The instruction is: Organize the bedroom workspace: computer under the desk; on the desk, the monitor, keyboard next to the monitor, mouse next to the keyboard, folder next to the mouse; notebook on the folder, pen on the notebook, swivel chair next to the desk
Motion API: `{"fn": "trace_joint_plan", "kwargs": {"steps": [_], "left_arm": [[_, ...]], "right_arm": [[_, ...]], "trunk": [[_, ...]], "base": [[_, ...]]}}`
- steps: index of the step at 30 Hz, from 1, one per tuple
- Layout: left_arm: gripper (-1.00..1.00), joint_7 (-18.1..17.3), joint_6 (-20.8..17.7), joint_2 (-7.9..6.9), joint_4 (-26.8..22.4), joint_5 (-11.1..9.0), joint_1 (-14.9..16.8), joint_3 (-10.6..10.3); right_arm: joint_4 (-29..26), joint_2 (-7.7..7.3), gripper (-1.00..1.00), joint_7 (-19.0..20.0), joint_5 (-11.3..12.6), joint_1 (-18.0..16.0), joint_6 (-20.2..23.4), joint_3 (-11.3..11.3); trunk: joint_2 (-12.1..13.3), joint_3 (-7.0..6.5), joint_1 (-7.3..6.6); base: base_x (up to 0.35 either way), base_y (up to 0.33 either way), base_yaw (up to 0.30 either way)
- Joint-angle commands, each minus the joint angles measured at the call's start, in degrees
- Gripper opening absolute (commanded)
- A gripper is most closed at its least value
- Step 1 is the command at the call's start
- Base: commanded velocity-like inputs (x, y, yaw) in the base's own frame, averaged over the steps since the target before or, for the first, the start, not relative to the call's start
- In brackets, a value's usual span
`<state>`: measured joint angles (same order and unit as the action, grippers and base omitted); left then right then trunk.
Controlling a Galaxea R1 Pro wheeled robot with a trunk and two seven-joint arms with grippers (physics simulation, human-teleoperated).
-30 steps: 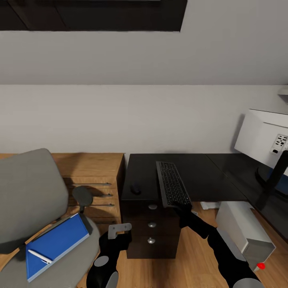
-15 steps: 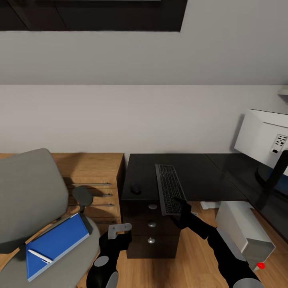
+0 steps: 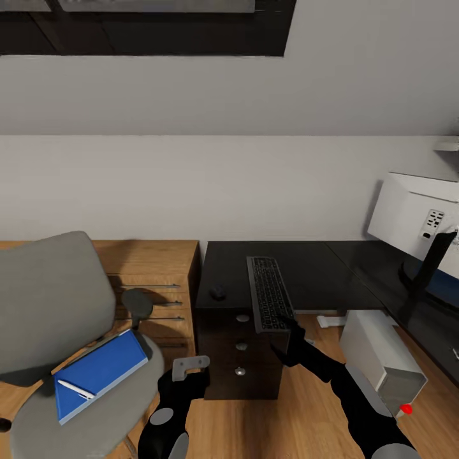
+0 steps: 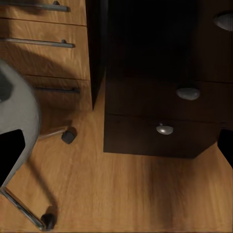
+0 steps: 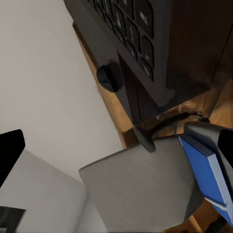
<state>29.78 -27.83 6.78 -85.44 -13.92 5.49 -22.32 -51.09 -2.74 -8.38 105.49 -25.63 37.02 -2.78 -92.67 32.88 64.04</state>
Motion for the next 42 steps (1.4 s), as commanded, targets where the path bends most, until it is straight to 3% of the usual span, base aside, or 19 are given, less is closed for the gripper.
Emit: {"fn": "trace_joint_plan", "kwargs": {"steps": [1,21,29,36,42], "left_arm": [[1.00,0.54,-0.12,-0.01,-0.07,-0.58,0.05,-0.10],[1.00,0.54,-0.12,-0.01,0.11,-0.56,0.05,-0.10],[1.00,0.54,-0.12,0.04,0.18,-0.58,0.05,-0.10],[1.00,0.54,-0.12,0.07,0.18,-0.58,0.05,-0.10],[1.00,0.54,-0.12,0.07,0.18,-0.58,0.05,-0.10]], "right_arm": [[0.01,0.01,1.00,-0.58,0.60,-0.03,0.13,-0.12],[1.76,0.01,1.00,-0.58,0.54,-0.03,-0.22,-0.05],[4.40,-0.06,1.00,-0.58,-0.34,-0.03,-6.66,-0.04],[4.72,0.00,1.00,-0.58,-3.64,-0.03,-10.41,-0.07],[4.76,-0.01,1.00,-0.58,-4.71,-0.03,-11.07,-0.07]], "trunk": [[-0.04,0.06,-0.04],[-0.04,0.06,-0.04],[-0.04,0.06,-0.04],[2.77,-1.20,-1.57],[5.18,-2.27,-2.89]], "base": [[-0.313,0.000,0.000],[-0.258,-0.055,0.000],[-0.021,-0.006,0.000],[-0.002,-0.001,0.000],[0.000,0.000,0.000]]}}
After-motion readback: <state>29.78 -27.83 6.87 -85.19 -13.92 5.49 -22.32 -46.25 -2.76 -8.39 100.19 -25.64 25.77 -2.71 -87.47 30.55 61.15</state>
